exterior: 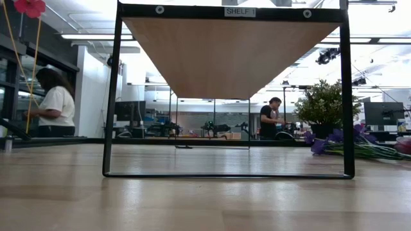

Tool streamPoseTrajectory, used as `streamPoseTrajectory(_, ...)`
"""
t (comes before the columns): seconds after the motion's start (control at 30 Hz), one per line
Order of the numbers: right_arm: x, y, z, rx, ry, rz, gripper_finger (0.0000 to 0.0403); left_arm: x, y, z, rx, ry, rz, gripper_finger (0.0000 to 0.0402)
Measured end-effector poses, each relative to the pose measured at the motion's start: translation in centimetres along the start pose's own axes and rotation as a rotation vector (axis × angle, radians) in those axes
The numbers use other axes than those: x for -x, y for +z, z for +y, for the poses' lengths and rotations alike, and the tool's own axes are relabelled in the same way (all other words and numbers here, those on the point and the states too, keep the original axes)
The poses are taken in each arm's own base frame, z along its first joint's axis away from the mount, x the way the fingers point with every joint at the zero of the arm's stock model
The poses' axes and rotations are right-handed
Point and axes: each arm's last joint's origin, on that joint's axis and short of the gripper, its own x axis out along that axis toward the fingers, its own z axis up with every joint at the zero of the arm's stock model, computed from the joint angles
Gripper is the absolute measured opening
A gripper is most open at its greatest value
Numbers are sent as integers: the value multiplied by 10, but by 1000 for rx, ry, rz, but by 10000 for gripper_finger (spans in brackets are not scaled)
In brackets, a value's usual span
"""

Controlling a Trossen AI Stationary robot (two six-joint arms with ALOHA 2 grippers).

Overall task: Pick and place flowers into a vace then onto a shelf
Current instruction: Put the blue flowers into the right transparent vase

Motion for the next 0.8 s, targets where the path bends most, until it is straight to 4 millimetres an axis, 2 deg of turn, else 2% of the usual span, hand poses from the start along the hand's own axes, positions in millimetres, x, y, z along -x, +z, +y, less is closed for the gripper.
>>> streamPoseTrajectory(0.47, 13, 13, -8, -21, 11, 25, 178, 0, 0, 0, 0, 0, 0, 320)
streamPoseTrajectory(0.67, 14, 8, -14, -57, -4, 148, 174, 0, 0, 0, -1, 0, 0, 321)
streamPoseTrajectory(0.8, 14, 8, -14, -62, -5, 150, 177, 0, 0, 0, -1, 0, 0, 320)
